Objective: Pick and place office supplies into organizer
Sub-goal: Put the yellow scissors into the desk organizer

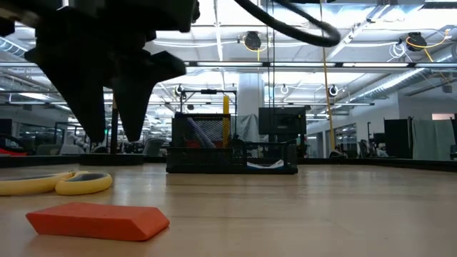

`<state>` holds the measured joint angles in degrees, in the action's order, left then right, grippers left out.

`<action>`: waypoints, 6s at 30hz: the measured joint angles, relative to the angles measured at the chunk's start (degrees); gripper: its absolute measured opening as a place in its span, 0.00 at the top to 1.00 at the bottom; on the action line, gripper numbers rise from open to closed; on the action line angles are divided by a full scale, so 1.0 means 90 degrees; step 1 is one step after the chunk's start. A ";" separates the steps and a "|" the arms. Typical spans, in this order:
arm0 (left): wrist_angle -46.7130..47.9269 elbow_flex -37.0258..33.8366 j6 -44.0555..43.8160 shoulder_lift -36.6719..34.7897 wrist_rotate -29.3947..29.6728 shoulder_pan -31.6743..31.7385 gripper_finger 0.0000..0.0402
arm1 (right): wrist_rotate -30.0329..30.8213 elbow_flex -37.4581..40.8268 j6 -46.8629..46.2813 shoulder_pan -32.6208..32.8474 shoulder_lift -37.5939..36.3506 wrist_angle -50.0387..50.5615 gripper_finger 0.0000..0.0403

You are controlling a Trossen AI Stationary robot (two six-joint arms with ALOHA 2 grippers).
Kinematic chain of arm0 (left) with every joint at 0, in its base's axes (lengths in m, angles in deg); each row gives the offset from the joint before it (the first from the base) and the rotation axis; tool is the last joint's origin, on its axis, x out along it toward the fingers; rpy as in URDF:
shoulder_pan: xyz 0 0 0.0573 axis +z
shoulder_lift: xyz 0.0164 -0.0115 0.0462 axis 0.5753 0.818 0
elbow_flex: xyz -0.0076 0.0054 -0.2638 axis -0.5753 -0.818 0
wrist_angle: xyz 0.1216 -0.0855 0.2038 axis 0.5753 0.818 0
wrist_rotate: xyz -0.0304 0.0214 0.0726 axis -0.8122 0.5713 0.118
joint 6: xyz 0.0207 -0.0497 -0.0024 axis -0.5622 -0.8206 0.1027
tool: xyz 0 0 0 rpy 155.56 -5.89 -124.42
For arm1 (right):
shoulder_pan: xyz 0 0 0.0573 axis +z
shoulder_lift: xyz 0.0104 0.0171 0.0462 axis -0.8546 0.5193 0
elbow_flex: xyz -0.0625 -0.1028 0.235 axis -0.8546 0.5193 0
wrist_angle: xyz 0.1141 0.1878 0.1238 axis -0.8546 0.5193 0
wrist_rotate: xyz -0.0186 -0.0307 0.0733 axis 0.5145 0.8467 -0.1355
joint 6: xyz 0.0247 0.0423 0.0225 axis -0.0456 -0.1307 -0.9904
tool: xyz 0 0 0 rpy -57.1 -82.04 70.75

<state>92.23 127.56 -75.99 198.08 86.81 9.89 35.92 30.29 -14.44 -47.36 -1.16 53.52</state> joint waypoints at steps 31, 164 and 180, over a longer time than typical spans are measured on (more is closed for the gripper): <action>-0.1328 0.0000 -0.7705 0.0000 0.0869 -0.0467 0.54 | -0.0002 0.0000 -0.0389 0.0000 0.0000 -0.0001 0.57; 0.3843 0.2430 -0.9088 -0.0317 0.6403 -0.1087 0.97 | 0.0160 0.0253 -0.2033 -0.0206 -0.0002 0.0570 0.57; 0.3744 0.2257 -0.8113 -0.1212 0.7892 -0.0688 0.97 | 0.0161 0.0253 -0.1944 -0.0209 0.0000 0.0522 0.57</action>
<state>125.93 147.87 -149.00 187.17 157.84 3.70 37.37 32.57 -31.94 -49.24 -1.16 58.22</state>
